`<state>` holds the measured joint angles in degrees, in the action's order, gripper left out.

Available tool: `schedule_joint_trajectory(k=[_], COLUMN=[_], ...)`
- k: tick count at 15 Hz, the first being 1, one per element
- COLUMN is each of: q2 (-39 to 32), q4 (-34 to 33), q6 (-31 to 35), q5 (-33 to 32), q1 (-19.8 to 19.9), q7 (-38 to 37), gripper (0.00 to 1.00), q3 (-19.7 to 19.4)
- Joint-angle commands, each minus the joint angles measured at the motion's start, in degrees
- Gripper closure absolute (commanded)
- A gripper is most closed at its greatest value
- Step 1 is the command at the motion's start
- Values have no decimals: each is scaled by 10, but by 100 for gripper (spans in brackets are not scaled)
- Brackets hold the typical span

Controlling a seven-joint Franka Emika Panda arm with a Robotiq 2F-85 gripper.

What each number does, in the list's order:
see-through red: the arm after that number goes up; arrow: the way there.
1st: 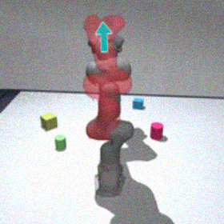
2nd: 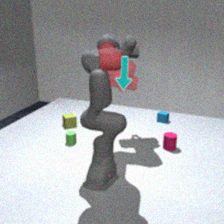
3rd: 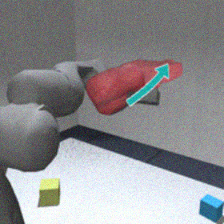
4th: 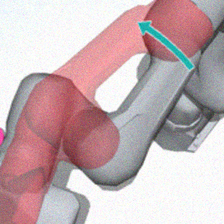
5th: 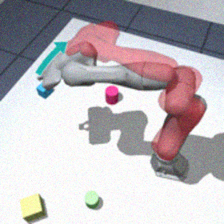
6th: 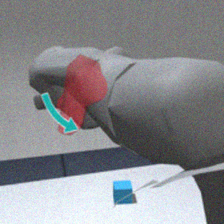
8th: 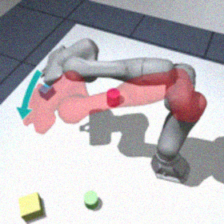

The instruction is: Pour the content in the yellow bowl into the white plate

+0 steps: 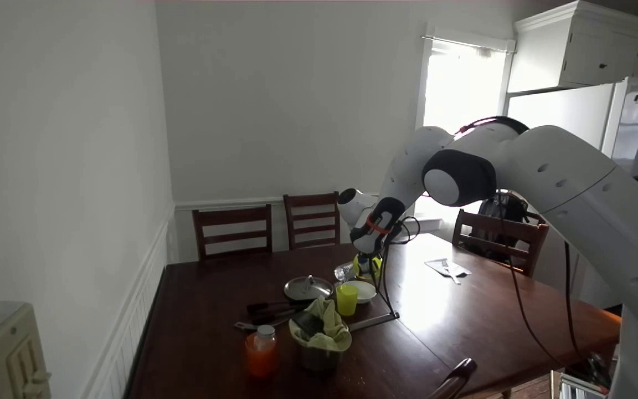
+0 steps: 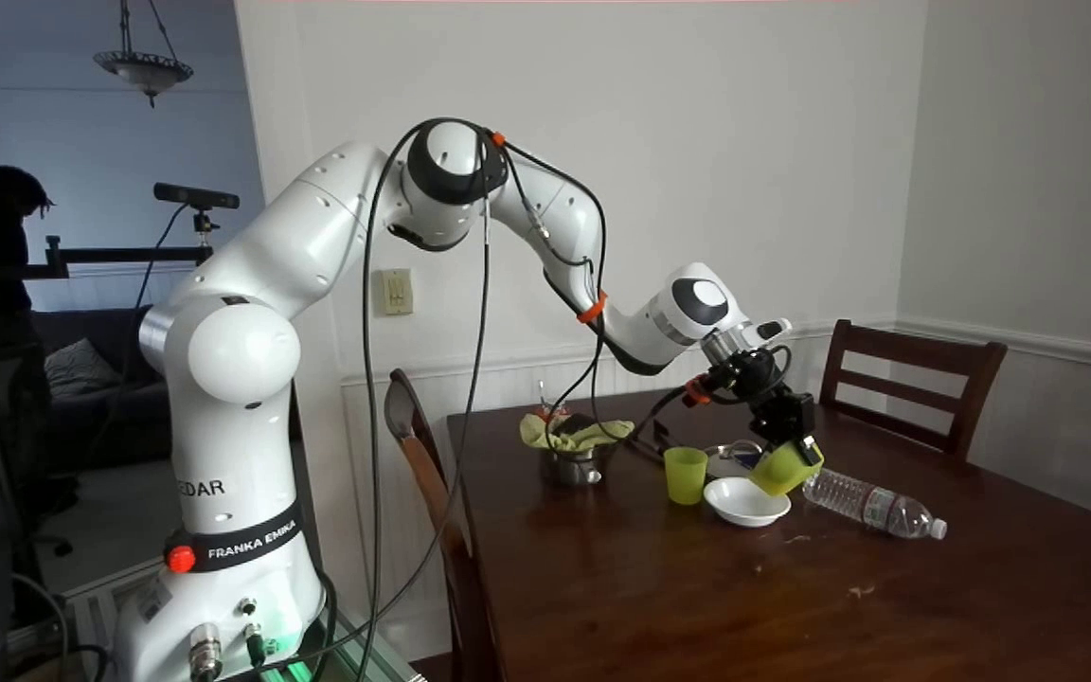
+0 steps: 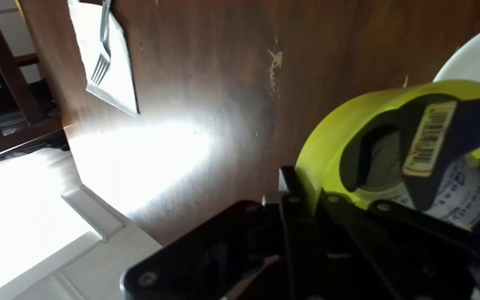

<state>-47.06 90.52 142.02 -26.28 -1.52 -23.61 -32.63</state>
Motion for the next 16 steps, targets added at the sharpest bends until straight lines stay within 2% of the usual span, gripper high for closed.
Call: schedule_joint_trajectory(k=[1,4,6,10,16], q2=[-3,-14,-24,-45,-66], q4=[7,8,1,-20,-51], q6=[-36,-65,-80,-123,-177], q5=[-67,-128,-171,-236,-310], q1=[-43,-74,-85,-87,-61], q7=[-34,-65,-90,-122,-146], gripper=[99,99,99,99,99], q3=[-37,-55,-54,-27,25])
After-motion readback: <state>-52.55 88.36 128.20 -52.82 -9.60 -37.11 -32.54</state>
